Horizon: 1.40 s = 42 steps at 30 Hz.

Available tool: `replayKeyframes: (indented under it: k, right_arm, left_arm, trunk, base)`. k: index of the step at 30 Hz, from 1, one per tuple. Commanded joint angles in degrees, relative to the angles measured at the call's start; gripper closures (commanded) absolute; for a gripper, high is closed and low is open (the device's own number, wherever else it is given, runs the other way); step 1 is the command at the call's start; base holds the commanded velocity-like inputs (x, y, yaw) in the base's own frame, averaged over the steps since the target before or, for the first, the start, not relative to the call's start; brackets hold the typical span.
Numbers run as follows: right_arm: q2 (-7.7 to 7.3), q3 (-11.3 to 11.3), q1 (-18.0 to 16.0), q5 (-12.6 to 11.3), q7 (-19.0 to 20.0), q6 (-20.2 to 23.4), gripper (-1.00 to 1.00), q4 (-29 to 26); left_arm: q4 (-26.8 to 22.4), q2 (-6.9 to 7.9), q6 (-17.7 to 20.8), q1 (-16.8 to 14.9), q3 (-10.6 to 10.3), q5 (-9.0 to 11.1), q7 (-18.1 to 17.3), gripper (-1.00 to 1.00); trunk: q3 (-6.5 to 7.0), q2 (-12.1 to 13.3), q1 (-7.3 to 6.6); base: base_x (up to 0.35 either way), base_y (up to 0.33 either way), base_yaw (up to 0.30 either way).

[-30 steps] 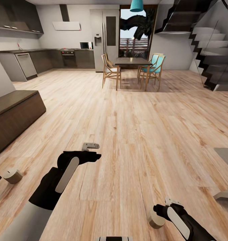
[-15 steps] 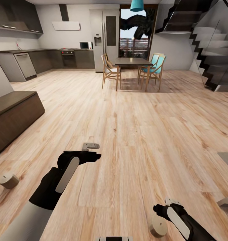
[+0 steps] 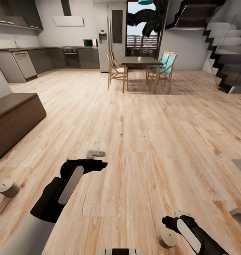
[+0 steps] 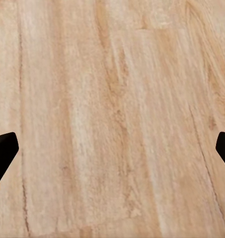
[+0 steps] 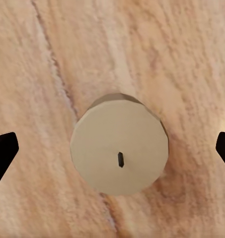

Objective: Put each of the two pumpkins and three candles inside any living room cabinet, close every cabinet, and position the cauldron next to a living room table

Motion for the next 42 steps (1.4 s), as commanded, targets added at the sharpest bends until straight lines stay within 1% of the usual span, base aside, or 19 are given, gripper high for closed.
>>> replayKeyframes:
  k: [1, 6, 14, 21, 30, 42]
  right_arm:
    - [-0.08, 0.31, -0.04, -0.59, -0.58, 0.04, -1.0, -0.11]
    - [-0.02, 0.33, -0.04, -0.53, -0.62, 0.04, -1.0, -0.07]
    - [0.38, 0.42, -0.09, -0.5, -0.71, -0.36, -1.0, -0.1]
    - [1.01, 0.37, -0.13, -0.49, -0.61, -0.63, -1.0, -0.03]
    - [1.05, 0.28, -0.13, -0.44, -0.6, -0.74, -1.0, 0.06]
    - [1.05, 0.25, -0.13, -0.42, -0.58, -2.27, -1.0, 0.28]
  left_arm:
    - [-0.28, 0.05, 0.12, 0.02, -0.11, 0.58, 0.59, -1.0]
    - [-2.46, 0.06, 0.12, 0.99, -0.11, 0.58, 0.43, -1.0]
    - [-2.93, 0.06, 0.12, 1.27, -0.11, 0.67, 0.31, -1.0]
    - [-2.93, 0.06, 0.05, 1.29, -0.11, 0.82, 0.21, -1.0]
    - [-3.0, 0.06, 0.03, 1.27, -0.11, 0.85, 0.18, -1.0]
    - [-3.1, 0.06, 0.03, 1.27, -0.16, 0.85, 0.22, -1.0]
  trunk:
    - [-0.28, -0.04, 0.01]
    - [-1.39, -0.11, 0.14]
    - [-1.39, -0.11, 0.14]
    - [-2.94, -0.2, 0.32]
    - [-2.94, -0.2, 0.32]
    - [-2.94, -0.2, 0.32]
  base:
    - [0.0, 0.0, 0.0]
    - [0.0, 0.0, 0.0]
    - [0.0, 0.0, 0.0]
    - [0.0, 0.0, 0.0]
    - [0.0, 0.0, 0.0]
    - [0.0, 0.0, 0.0]
